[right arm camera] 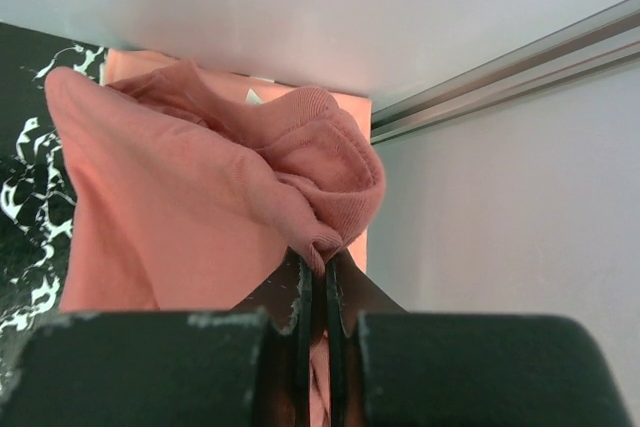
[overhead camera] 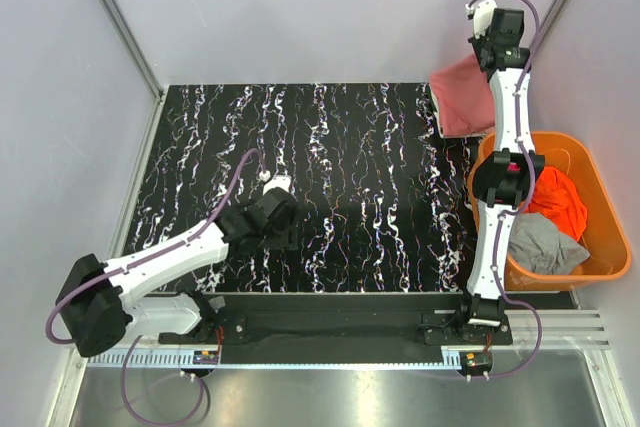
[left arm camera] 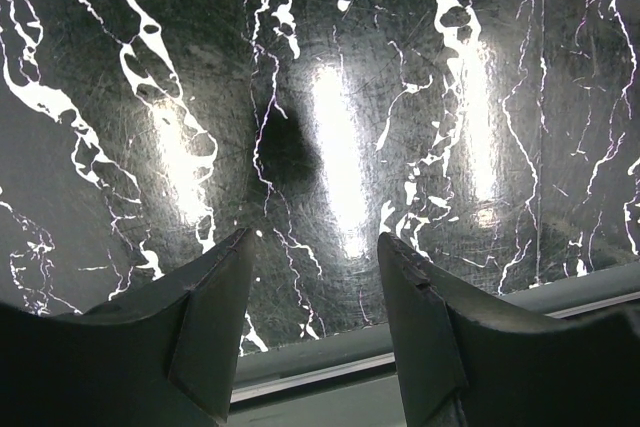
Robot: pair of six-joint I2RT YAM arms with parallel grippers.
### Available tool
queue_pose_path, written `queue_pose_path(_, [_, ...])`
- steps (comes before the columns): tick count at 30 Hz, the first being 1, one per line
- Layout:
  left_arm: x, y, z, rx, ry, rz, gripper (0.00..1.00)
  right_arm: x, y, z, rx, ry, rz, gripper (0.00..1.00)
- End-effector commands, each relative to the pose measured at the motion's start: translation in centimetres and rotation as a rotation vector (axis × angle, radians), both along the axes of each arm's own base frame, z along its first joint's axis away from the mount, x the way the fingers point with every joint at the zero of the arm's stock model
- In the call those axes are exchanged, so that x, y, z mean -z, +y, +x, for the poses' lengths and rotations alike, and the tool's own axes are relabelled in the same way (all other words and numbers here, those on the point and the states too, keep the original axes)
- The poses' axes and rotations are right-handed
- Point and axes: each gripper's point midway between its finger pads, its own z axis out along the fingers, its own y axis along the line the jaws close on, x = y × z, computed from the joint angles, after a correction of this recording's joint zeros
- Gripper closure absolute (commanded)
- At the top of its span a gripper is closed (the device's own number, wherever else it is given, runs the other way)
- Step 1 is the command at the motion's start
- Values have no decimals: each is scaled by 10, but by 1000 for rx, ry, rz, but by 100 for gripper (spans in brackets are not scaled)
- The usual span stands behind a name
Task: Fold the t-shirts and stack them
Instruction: Neatly place the folded tshirt to the corner
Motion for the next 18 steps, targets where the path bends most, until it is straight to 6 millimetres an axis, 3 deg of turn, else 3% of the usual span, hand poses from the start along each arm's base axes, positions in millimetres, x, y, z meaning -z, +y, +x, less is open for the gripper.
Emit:
queue_pose_path(1, [-20,-13,13,29,-41,-39,43,-45,-10,15,21,-170,-5,100])
queue_pose_path(9, [-16,-13,18,28,-17,-7,43,-26,-26,32,25,-200,9,100])
queue_pose_path(18, [-15,-16,28,39,20,52,43,15,-54,61,38,-252,10,100])
